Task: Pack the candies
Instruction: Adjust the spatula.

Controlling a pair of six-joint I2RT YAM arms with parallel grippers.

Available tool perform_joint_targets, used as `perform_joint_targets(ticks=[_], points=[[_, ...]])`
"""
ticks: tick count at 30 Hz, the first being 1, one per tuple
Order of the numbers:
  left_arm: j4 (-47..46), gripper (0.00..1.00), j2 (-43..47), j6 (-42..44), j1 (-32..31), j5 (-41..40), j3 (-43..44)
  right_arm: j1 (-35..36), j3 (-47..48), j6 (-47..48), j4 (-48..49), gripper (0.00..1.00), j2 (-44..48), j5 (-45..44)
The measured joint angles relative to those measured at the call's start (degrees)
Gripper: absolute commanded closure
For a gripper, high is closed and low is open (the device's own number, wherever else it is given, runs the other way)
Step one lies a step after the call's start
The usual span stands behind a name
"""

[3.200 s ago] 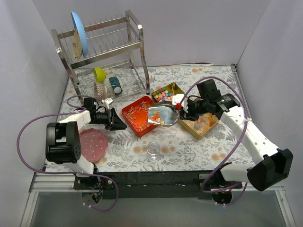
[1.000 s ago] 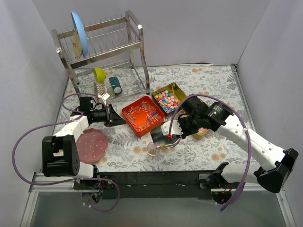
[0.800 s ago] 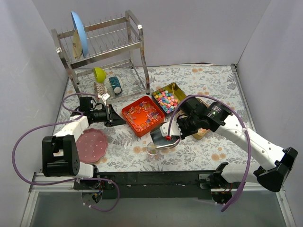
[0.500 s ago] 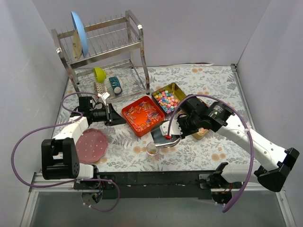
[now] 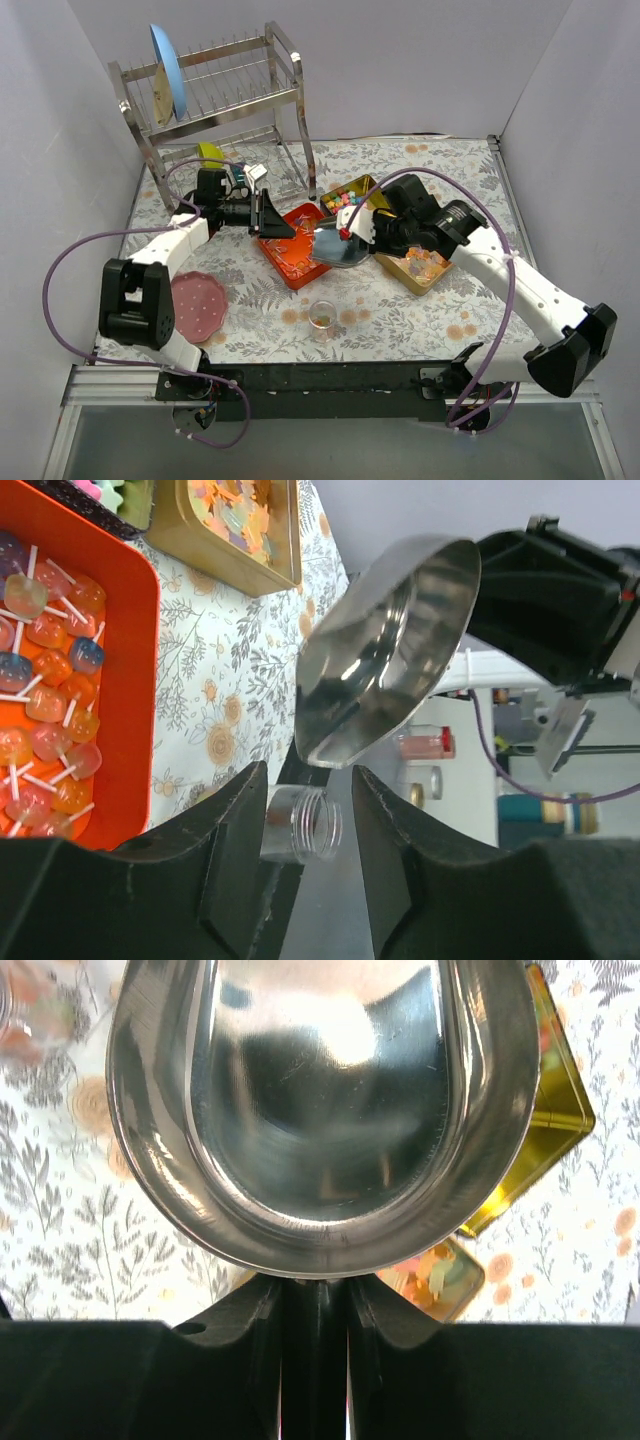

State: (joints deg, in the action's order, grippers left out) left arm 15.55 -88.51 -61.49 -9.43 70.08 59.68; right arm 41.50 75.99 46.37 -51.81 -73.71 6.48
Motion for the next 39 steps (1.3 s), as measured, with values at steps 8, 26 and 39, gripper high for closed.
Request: perform_joint_targets(ticks=[8,26,39], points=[[-5.5,0.61,-12.7,-8.2,-2.3,0.9,3.6,0.0,1.5,-2.1,4.5,0.99,-4.9,2.6],[-20.9,0.95,-17.2,-21.1,-4.3,10.1,5.2,-3.1,2.4,-2.9,9.4,0.99,-9.2,8.3],[-28.5,1.0,-17.2,-26.5,-4.3,12.7,0.5,-12.2,5.0,-9.2,6.7,0.37,-10.1,21.6]])
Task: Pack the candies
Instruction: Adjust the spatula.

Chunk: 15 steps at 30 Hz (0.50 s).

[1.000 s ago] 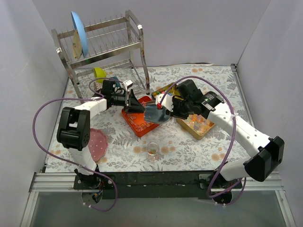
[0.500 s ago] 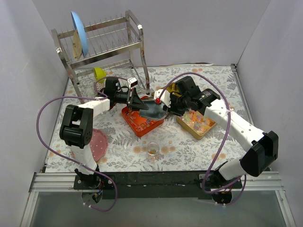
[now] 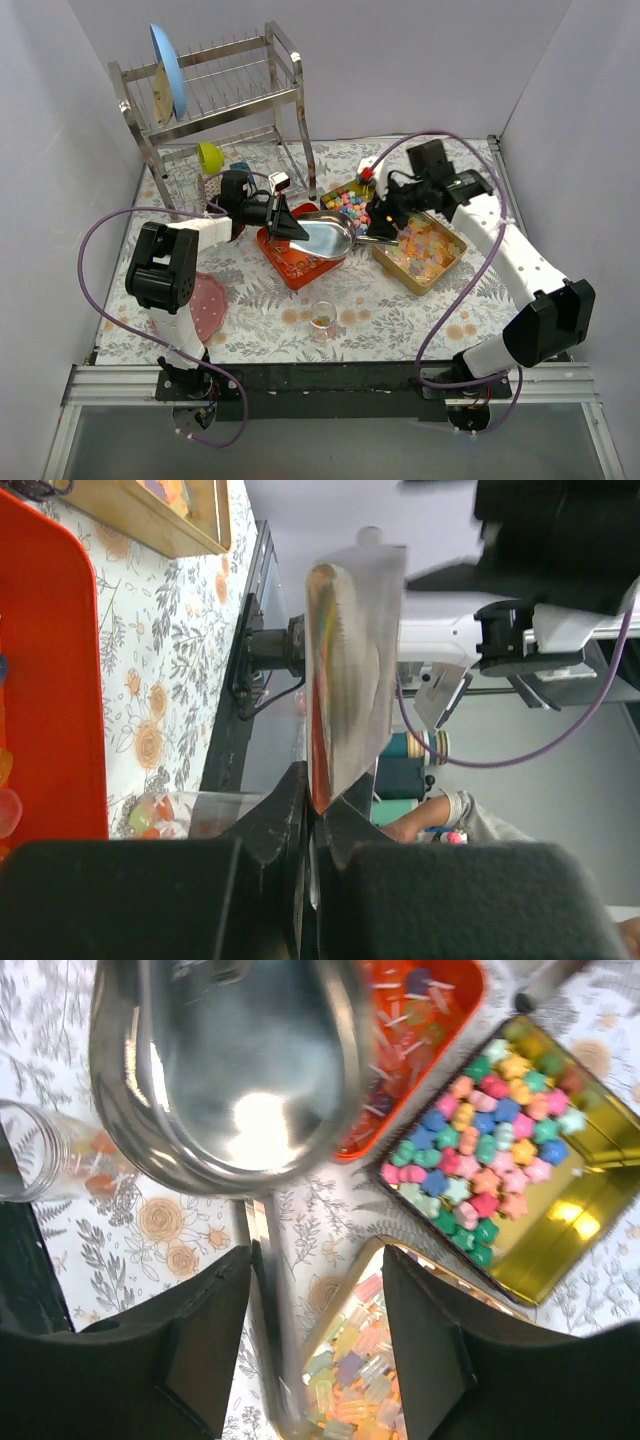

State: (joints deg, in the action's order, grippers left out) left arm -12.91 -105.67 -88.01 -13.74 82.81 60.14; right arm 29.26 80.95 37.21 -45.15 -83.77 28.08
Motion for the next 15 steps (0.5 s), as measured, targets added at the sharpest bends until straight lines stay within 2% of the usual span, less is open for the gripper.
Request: perform_joint_targets(ticks=[5,15], points=[[-8.1,1.0,0.0,-5.8,0.0,-0.4,-3.0,-8.6,6.0,-2.9,-2.4,0.36,-0.9,10.1],[-20.2,1.0,0.0,-17.2,0.1,-0.3,-5.5,-8.1,5.1,2.8,-3.1,0.35,-0.8,18.4]])
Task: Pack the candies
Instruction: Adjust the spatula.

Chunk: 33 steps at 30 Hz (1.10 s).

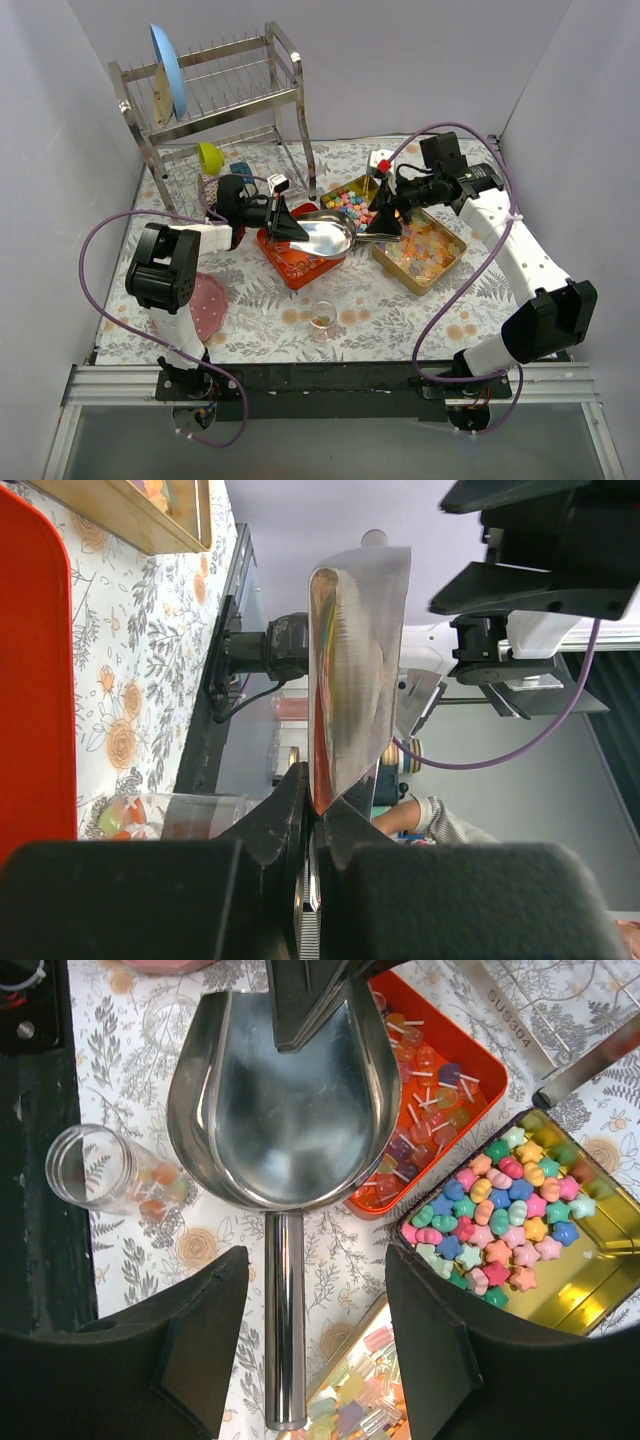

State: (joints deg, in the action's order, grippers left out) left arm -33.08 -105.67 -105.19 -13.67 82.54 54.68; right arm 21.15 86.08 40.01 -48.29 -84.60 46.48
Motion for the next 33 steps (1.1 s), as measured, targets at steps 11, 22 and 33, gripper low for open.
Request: perform_joint_targets(ticks=[11,22,33], points=[[-5.6,1.0,0.0,-6.4,0.4,0.1,-0.8,2.7,-7.8,7.2,0.9,0.42,1.4,-2.7],[-5.9,1.0,-0.5,-7.1,0.5,0.2,-0.6,2.8,-8.0,6.4,4.4,0.52,1.4,-3.5],[-6.0,1.0,-1.7,-7.8,0.5,0.2,-0.6,4.9,-9.5,6.5,5.8,0.52,1.4,-6.1]])
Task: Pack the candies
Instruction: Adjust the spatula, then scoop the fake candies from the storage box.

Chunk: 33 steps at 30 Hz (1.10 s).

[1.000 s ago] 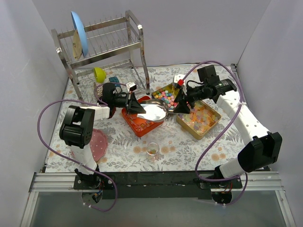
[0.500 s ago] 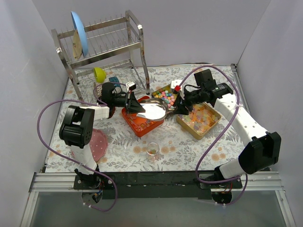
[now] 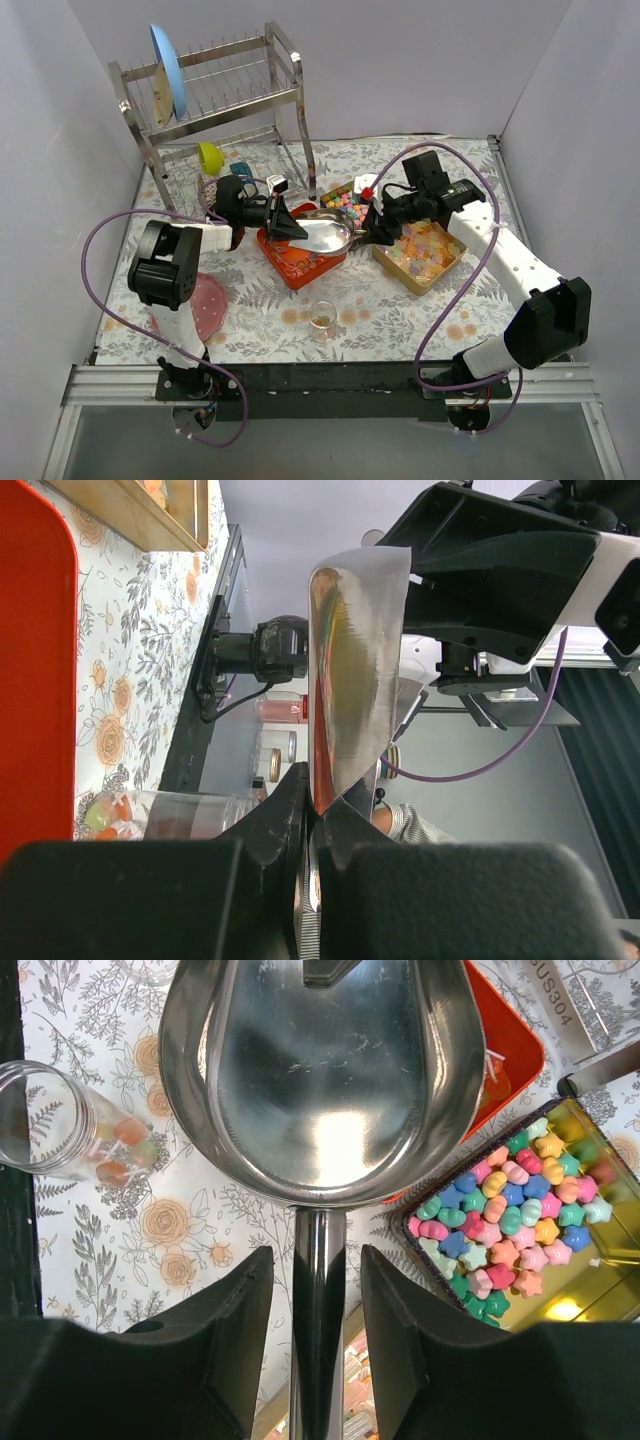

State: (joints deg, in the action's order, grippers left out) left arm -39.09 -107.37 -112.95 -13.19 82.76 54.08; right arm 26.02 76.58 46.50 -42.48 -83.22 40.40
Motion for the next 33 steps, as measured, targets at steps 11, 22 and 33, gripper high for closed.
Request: perform_joint_targets(ticks=[11,22,33], points=[[0.0,1.0,0.0,0.0,0.3,-0.1,0.0,0.5,-0.5,-0.2,0.9,0.98,0.0,-1.7],[16.3,0.46,0.0,13.0,1.1,-2.7,3.4,-3.1,5.3,3.3,-7.1,0.99,-1.6,-7.9],[30.7,0.47,-0.1,28.3,1.3,-6.8,6.9,-13.4,14.1,22.5,-26.9,0.99,-2.2,-24.5]])
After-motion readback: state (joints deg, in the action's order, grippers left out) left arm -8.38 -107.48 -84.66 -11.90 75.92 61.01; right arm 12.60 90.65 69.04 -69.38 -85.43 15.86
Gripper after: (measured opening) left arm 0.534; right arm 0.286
